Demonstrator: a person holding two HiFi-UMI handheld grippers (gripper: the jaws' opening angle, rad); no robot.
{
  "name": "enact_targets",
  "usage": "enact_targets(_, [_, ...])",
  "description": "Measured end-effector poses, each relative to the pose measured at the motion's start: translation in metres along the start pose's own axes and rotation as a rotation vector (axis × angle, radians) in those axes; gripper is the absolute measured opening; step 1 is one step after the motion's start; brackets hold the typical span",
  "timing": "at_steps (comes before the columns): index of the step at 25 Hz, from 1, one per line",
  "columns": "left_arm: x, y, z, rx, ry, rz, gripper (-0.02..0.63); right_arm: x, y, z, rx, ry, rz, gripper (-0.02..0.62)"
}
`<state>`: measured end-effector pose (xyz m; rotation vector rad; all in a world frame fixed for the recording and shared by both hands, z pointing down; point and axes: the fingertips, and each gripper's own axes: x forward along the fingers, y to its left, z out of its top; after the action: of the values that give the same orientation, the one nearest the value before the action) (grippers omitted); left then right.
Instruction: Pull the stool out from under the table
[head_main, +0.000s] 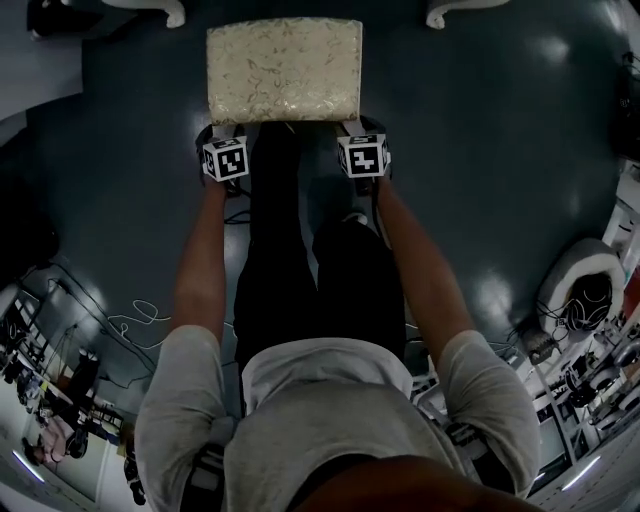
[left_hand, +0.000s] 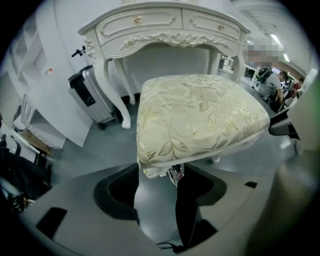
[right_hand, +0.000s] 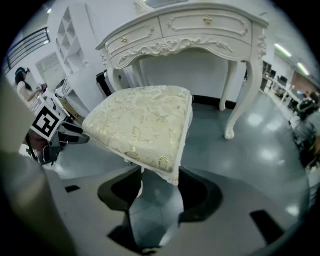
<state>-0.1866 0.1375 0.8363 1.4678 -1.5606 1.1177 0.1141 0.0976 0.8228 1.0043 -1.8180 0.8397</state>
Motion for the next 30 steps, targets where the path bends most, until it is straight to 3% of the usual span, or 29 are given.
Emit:
enact_targets(4, [-0.046, -0.035, 0.029, -0.022, -0.063, -0.034, 0.192, -0.049, 0.007, 0.022, -0.078, -0.066, -0.007, 0.189])
enact_targets(8, [-0.110, -0.066, 0.080, -0.048, -0.261, -0.122, 0.024, -0.107, 0.034, 0.057, -0.077, -0.178, 0.007, 0.017])
enact_targets(12, [-0.167, -0.079, 0.147, -0.178, -0.362, -0.265, 0.008, -0.163, 0.068, 0.123, -0.142, -0.303, 0.017, 0.015])
enact_targets(16, [-0.189, -0.079, 0.183, -0.100, -0.354, -0.282, 0.006, -0.184, 0.080, 0.182, -0.086, -0.321, 0.038, 0.015])
enact_targets(21, [-0.203, -0.068, 0.219, -0.062, -0.309, -0.371, 0.006, -0.189, 0.090, 0.229, -0.039, -0.275, 0.070, 0.015])
enact_targets(24, [-0.222, -0.074, 0.235, -0.015, -0.304, -0.400, 0.008, -0.216, 0.089, 0.251, -0.039, -0.315, 0.087, 0.015])
enact_targets(27, [-0.252, -0.084, 0.255, -0.024, -0.344, -0.416, 0.008, -0.249, 0.081, 0.263, -0.023, -0.372, 0.085, 0.015])
enact_targets(30, [-0.267, -0.082, 0.266, -0.057, -0.374, -0.384, 0.008, -0.264, 0.074, 0.271, -0.059, -0.413, 0.039, 0.015])
